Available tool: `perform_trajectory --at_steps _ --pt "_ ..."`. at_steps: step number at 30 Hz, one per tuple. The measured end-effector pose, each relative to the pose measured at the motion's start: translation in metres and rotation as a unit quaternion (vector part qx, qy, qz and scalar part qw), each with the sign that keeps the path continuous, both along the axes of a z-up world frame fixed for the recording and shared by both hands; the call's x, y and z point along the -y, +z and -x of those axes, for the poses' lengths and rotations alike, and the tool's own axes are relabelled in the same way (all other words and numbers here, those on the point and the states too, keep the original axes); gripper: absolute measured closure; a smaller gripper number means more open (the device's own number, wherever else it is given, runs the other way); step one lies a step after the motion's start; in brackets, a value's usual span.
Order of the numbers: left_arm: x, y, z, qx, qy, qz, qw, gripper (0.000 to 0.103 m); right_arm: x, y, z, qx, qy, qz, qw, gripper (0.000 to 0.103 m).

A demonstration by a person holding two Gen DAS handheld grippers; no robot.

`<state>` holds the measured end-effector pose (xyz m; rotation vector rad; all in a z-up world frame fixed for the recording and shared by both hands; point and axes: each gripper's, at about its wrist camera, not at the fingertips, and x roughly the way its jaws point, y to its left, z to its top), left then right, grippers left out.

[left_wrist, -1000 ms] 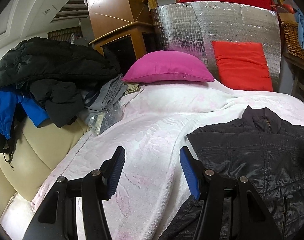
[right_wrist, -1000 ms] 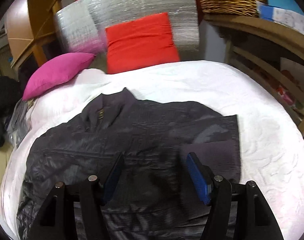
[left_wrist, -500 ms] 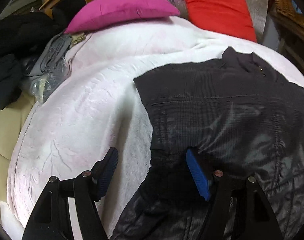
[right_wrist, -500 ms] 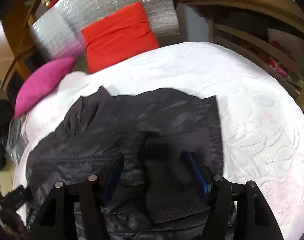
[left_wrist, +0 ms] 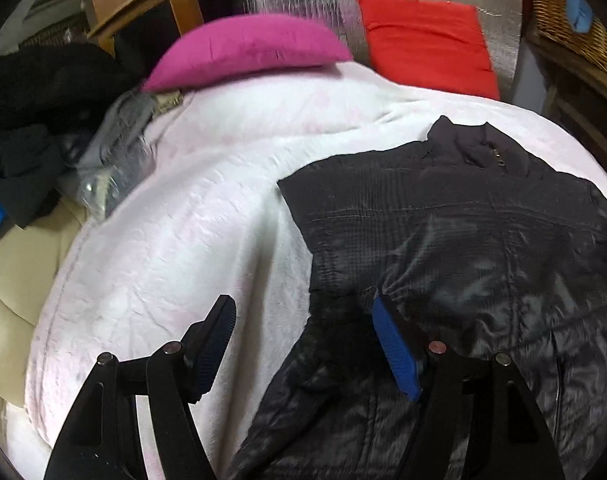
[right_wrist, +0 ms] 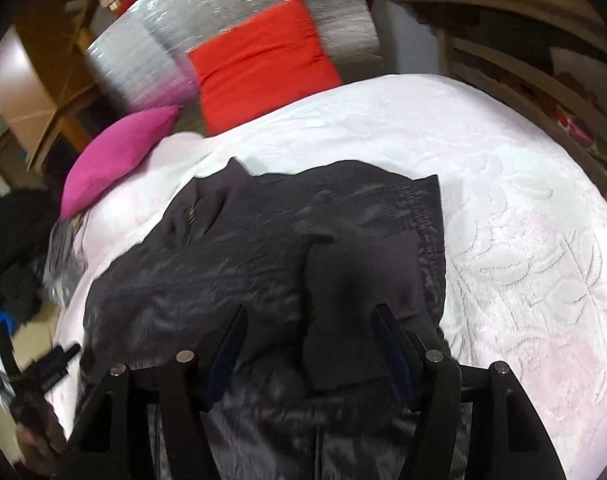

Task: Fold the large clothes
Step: 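Move both tools down to the ribbed hem of the black jacket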

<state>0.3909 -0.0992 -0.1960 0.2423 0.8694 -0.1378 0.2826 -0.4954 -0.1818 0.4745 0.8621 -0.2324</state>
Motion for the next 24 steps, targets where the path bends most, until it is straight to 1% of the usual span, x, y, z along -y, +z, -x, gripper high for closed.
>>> perform_trajectory --at_steps 1,2,3,4,5,7,9,11,12,14,15,21,24 --pt "-0.001 -0.002 0.000 -0.003 -0.002 -0.003 1.0000 0.031 -0.002 -0.002 0.002 -0.006 0.001 0.006 1.000 0.036" --pt "0.000 -0.010 -0.001 -0.018 -0.005 -0.006 0.9998 0.031 -0.002 -0.009 0.001 -0.020 -0.001 0.008 1.000 0.036" --pt "0.001 -0.017 -0.004 -0.035 -0.008 -0.007 0.9993 0.031 -0.001 -0.016 -0.001 -0.034 -0.002 0.006 0.999 0.036" --pt "0.002 -0.030 -0.008 -0.060 -0.012 -0.009 0.9981 0.031 0.001 -0.024 -0.003 -0.046 -0.003 0.000 0.999 0.036" --pt "0.001 -0.040 -0.011 -0.077 -0.012 -0.008 0.9969 0.031 0.002 -0.027 -0.003 -0.048 -0.004 -0.001 0.999 0.036" --pt "-0.002 -0.044 -0.013 -0.085 -0.003 0.005 0.9964 0.031 0.003 -0.023 0.002 -0.040 -0.003 -0.001 0.999 0.036" --pt "-0.004 -0.034 -0.005 -0.069 -0.001 0.010 0.9975 0.031 0.002 -0.011 0.014 -0.016 -0.005 -0.016 1.000 0.034" --pt "-0.002 -0.020 0.009 -0.037 -0.011 0.008 0.9992 0.031 -0.003 0.000 0.029 0.008 0.008 -0.024 1.000 0.034" --pt "-0.001 -0.011 0.020 -0.017 -0.020 0.009 0.9996 0.031 -0.006 0.005 0.036 0.014 0.014 -0.018 1.000 0.034" --pt "0.000 0.004 0.040 0.010 -0.034 0.016 0.9992 0.031 -0.014 0.013 0.053 0.019 0.025 0.003 1.000 0.034" --pt "-0.001 0.014 0.055 0.026 -0.042 0.027 0.9984 0.031 -0.018 0.016 0.057 0.021 0.030 0.006 0.999 0.034" --pt "-0.013 0.048 0.120 0.086 -0.060 0.029 0.9941 0.031 -0.032 0.022 0.109 0.038 0.042 0.001 0.998 0.034" --pt "-0.026 0.056 0.144 0.101 -0.056 0.035 0.9927 0.031 -0.039 0.019 0.140 0.046 0.041 -0.010 0.998 0.034"
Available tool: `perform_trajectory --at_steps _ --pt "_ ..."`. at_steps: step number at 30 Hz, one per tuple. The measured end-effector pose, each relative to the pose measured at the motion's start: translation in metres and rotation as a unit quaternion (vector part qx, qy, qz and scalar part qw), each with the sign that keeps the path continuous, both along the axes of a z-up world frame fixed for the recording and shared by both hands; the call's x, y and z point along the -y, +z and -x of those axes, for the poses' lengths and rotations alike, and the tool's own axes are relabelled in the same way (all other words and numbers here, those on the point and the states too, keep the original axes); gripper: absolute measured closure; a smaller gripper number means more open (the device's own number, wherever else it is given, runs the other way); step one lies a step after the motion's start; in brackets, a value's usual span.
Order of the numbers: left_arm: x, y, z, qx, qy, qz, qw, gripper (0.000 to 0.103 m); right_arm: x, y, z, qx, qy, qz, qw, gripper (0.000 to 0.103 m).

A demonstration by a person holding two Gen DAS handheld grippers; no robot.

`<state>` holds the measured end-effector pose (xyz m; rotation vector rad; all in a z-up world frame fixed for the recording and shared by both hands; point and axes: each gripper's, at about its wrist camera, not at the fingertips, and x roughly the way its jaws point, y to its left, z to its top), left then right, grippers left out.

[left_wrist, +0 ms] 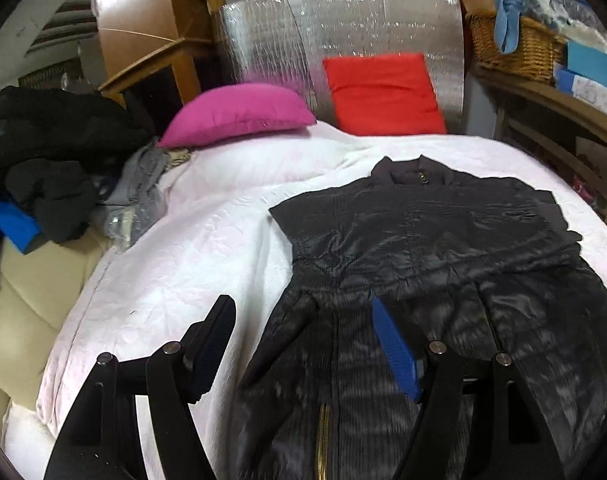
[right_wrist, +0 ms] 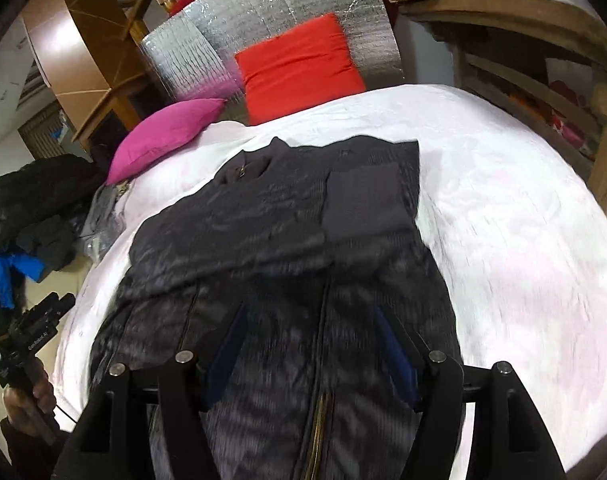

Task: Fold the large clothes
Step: 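Move both tools down to the ribbed hem of the black jacket, then grasp the ribbed hem with both tools and lift it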

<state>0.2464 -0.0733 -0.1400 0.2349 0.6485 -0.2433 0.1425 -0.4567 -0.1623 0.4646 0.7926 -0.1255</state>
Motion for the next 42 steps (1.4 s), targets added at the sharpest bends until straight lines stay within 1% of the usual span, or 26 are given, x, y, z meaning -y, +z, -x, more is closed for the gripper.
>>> perform_trajectory --at_steps 3,6,9,16,21,27,34,36,37,38,39,41,42 --pt "-0.020 0.000 0.013 0.002 0.015 0.010 0.9998 0.031 -0.007 -0.006 0.026 -0.002 -0.003 -0.010 1.000 0.034" --pt "-0.039 -0.001 0.033 -0.010 0.030 0.026 0.9992 0.031 -0.016 -0.013 0.048 -0.005 0.003 -0.022 1.000 0.034" --pt "-0.056 -0.002 0.042 -0.016 0.048 0.028 0.9983 0.031 -0.026 -0.018 0.064 -0.014 0.009 -0.026 1.000 0.033" --pt "-0.084 0.005 0.066 -0.010 0.082 0.030 0.9961 0.031 -0.055 -0.027 0.094 -0.040 0.040 -0.018 0.998 0.033" --pt "-0.094 0.014 0.079 0.000 0.094 0.031 0.9951 0.031 -0.068 -0.029 0.114 -0.050 0.049 -0.009 0.997 0.033" --pt "-0.098 0.024 0.094 0.009 0.095 0.030 0.9950 0.031 -0.074 -0.028 0.138 -0.060 0.051 -0.004 0.997 0.031" --pt "-0.100 0.031 0.108 0.013 0.097 0.024 0.9949 0.031 -0.076 -0.027 0.154 -0.068 0.051 -0.006 0.996 0.031" --pt "-0.100 0.028 0.111 0.004 0.094 0.022 0.9953 0.029 -0.077 -0.026 0.156 -0.070 0.051 -0.007 0.996 0.031" --pt "-0.099 0.024 0.113 -0.005 0.091 0.023 0.9956 0.027 -0.076 -0.026 0.157 -0.070 0.051 -0.007 0.996 0.031" --pt "-0.099 0.018 0.114 -0.019 0.084 0.025 0.9959 0.022 -0.076 -0.027 0.158 -0.071 0.050 -0.008 0.996 0.030" --pt "-0.100 0.008 0.115 -0.045 0.074 0.030 0.9958 0.021 -0.076 -0.028 0.159 -0.074 0.049 -0.010 0.996 0.028" --pt "-0.101 -0.010 0.115 -0.087 0.063 0.036 0.9935 0.021 -0.073 -0.032 0.160 -0.079 0.043 -0.015 0.996 0.028" --pt "-0.103 -0.026 0.114 -0.120 0.057 0.041 0.9903 0.021 -0.070 -0.034 0.161 -0.080 0.041 -0.018 0.996 0.028"
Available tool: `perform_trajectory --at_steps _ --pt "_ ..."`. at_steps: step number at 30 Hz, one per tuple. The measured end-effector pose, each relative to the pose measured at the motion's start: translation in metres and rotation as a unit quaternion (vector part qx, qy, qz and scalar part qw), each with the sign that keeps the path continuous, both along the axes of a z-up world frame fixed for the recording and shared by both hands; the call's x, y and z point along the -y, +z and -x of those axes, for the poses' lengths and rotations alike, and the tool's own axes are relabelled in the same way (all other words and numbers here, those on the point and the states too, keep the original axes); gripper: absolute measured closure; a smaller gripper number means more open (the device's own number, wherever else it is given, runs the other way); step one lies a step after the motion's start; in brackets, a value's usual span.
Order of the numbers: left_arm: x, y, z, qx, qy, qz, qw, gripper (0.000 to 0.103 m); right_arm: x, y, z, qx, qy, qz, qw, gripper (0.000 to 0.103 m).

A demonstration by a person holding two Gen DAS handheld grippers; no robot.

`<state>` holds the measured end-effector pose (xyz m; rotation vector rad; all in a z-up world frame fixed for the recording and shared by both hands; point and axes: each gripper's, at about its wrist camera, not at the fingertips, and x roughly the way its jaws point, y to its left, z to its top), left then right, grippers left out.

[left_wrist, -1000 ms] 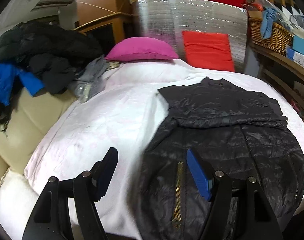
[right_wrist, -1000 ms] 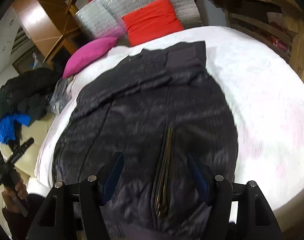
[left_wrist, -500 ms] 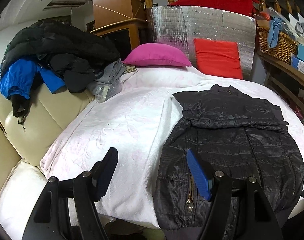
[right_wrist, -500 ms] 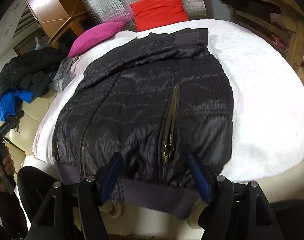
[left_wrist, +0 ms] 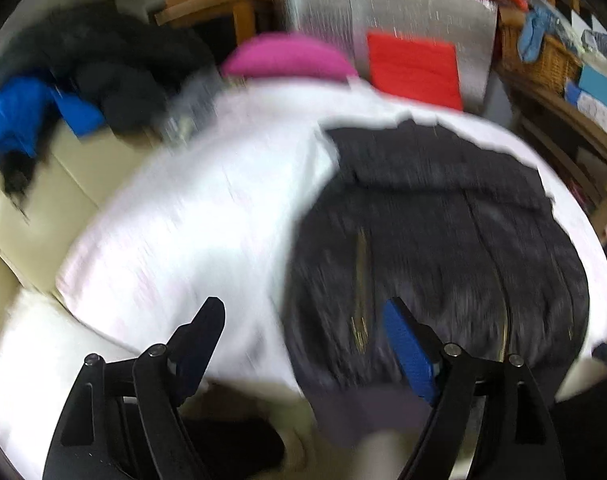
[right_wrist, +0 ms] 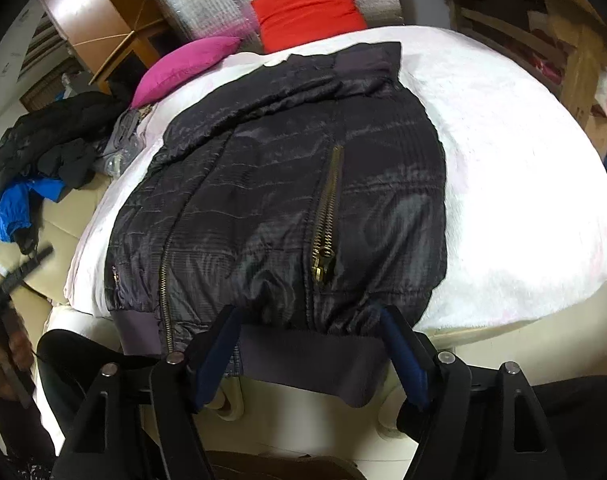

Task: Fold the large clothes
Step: 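Grasp the ribbed hem with both tools and lift it, then carry the held hem with both tools up over the jacket toward the collar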

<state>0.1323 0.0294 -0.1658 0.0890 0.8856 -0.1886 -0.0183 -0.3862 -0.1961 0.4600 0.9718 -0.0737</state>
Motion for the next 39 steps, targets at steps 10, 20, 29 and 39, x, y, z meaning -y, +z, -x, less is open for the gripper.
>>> perform_trajectory --at_steps 10,20,29,39 --pt "-0.009 -0.092 -0.005 -0.167 0.008 0.052 0.9845 0.021 0.015 -0.035 -0.003 -0.045 -0.027 -0.024 0.998 0.027" --pt "-0.018 -0.123 -0.005 -0.189 -0.005 0.102 0.9766 0.047 0.028 -0.073 -0.022 -0.084 -0.065 -0.033 0.994 0.026" --pt "-0.032 -0.135 -0.008 -0.197 -0.006 0.132 0.9714 0.060 0.007 -0.060 -0.021 -0.075 -0.056 0.012 0.996 0.048" --pt "-0.031 -0.145 -0.021 -0.190 -0.021 0.127 0.9734 0.060 0.039 -0.069 -0.020 -0.078 -0.088 -0.070 0.991 0.045"
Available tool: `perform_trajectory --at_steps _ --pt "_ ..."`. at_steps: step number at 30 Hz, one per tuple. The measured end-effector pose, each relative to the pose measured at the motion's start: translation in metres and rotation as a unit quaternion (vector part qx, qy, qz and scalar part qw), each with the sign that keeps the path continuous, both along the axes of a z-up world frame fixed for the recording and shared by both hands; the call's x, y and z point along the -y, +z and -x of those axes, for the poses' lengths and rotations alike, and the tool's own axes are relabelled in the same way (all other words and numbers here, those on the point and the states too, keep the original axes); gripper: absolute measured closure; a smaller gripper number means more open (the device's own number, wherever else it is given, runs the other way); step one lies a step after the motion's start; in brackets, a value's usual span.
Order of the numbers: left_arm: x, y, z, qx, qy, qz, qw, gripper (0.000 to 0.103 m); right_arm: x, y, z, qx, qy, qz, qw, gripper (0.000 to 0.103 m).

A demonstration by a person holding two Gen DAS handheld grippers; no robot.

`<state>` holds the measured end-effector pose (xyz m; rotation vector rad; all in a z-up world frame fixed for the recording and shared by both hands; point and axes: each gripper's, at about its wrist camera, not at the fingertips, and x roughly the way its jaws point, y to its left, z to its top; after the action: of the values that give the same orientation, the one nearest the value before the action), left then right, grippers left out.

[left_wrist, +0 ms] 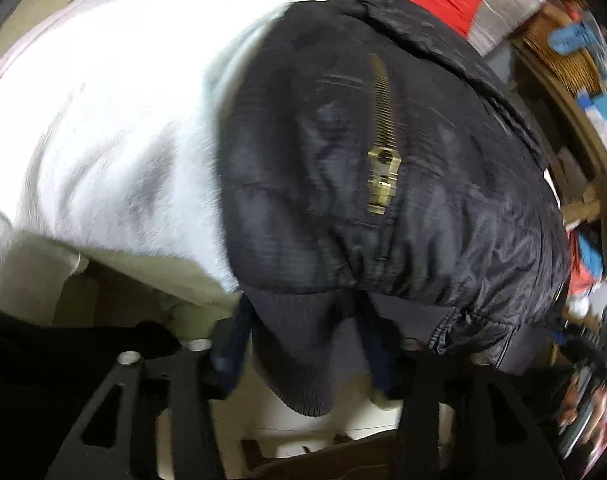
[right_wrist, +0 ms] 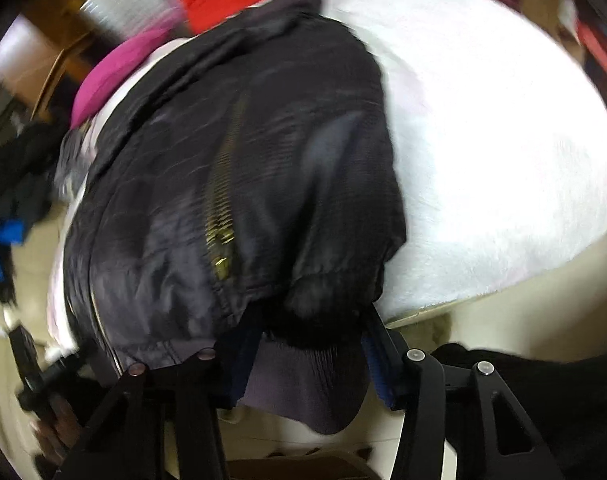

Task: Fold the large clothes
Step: 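Carry the held hem with both tools up over the jacket toward the collar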

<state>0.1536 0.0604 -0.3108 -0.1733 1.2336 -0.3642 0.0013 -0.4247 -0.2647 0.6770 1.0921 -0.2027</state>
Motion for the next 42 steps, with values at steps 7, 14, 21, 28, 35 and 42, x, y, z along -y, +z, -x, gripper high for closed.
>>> perform_trajectory --at_steps 7,14,21,28,35,42 --pt "-0.001 -0.001 -0.001 -0.002 -0.002 0.006 1.0000 0.064 -0.010 -0.004 -0.011 0.003 0.014 0.012 1.000 0.041" --pt "0.014 0.013 0.008 0.032 -0.019 -0.010 0.9993 0.084 -0.027 0.031 -0.004 0.041 0.055 0.049 0.996 0.072" --pt "0.009 0.015 0.010 0.020 -0.016 0.003 0.9997 0.080 -0.018 0.025 -0.001 0.035 0.053 0.032 0.997 0.072" --pt "0.017 0.013 0.012 0.023 -0.026 -0.007 0.9994 0.065 -0.008 0.011 -0.003 0.008 0.022 -0.001 1.000 0.056" --pt "0.032 0.019 0.019 0.062 -0.037 -0.045 0.9963 0.079 0.008 0.006 -0.002 0.021 -0.027 0.001 0.999 0.028" --pt "0.041 0.023 0.025 0.086 -0.043 -0.062 0.9934 0.085 -0.024 0.004 -0.022 0.017 0.009 0.053 0.998 0.059"
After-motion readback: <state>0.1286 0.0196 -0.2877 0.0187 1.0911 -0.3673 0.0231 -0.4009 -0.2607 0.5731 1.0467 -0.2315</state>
